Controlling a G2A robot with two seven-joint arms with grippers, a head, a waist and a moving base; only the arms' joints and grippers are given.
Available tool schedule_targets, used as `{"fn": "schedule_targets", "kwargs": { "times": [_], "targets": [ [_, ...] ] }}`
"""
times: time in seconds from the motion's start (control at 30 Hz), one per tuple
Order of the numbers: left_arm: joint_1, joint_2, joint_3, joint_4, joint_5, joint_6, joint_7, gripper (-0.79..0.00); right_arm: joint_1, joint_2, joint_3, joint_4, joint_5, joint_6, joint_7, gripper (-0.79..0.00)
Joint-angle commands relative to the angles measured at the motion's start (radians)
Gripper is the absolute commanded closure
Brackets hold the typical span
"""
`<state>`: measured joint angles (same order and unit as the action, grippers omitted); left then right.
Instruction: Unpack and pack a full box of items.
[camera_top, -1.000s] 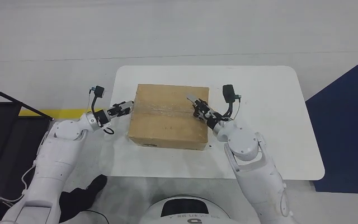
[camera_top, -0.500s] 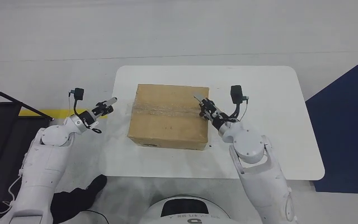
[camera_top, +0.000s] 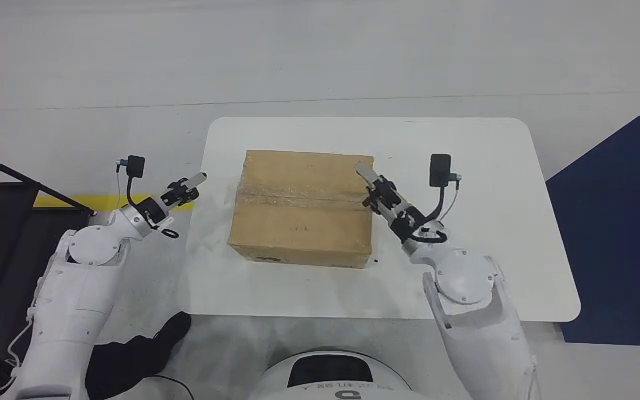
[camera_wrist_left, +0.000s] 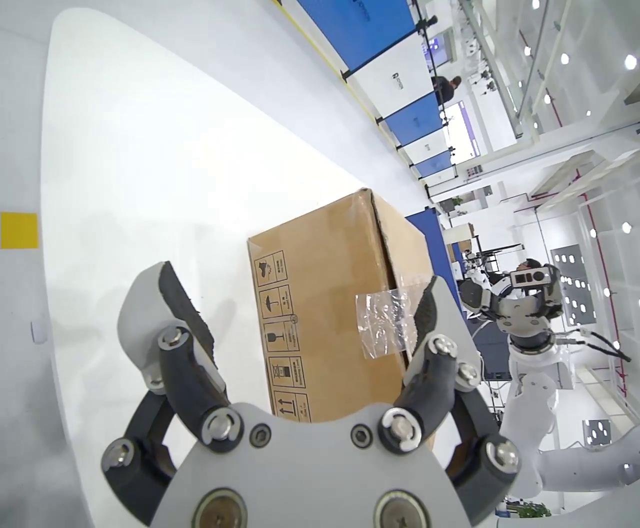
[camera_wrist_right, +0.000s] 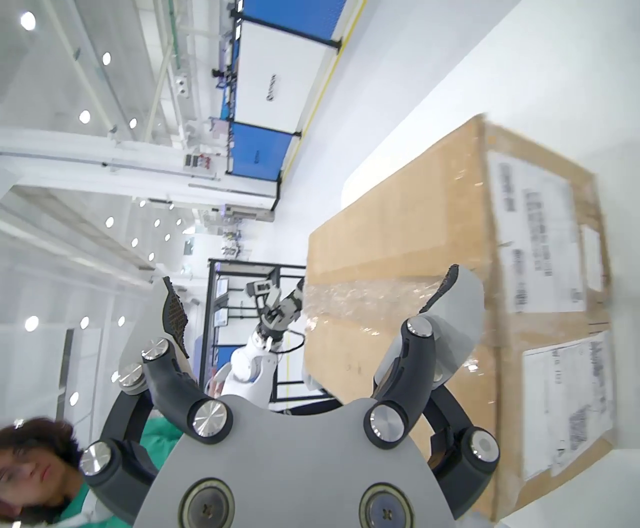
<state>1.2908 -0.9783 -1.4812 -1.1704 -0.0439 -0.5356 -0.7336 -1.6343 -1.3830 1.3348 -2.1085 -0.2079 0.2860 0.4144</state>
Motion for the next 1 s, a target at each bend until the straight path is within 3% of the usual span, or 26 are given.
{"fn": "schedule_targets", "kwargs": {
  "times": [0.0, 0.33, 0.6, 0.8, 0.97],
  "targets": [
    [0.000, 0.000, 0.000, 0.000, 0.000, 0.000, 0.000, -0.785, 0.001, 0.000, 0.000, 0.001, -0.001, 0.017, -0.004, -0.785],
    [0.000, 0.000, 0.000, 0.000, 0.000, 0.000, 0.000, -0.785, 0.026, -0.001, -0.040, 0.015, 0.001, -0.021, 0.018, -0.785],
    [0.000, 0.000, 0.000, 0.000, 0.000, 0.000, 0.000, -0.785, 0.307, -0.028, -0.277, 0.167, -0.014, -0.074, 0.093, -0.785],
    [0.000, 0.000, 0.000, 0.000, 0.000, 0.000, 0.000, -0.785, 0.556, -0.088, -0.472, 0.446, 0.098, -0.038, 0.084, -0.785],
    [0.000, 0.000, 0.000, 0.000, 0.000, 0.000, 0.000, -0.785, 0.673, -0.141, -0.583, 0.635, 0.196, -0.039, 0.044, -0.785]
  ]
}}
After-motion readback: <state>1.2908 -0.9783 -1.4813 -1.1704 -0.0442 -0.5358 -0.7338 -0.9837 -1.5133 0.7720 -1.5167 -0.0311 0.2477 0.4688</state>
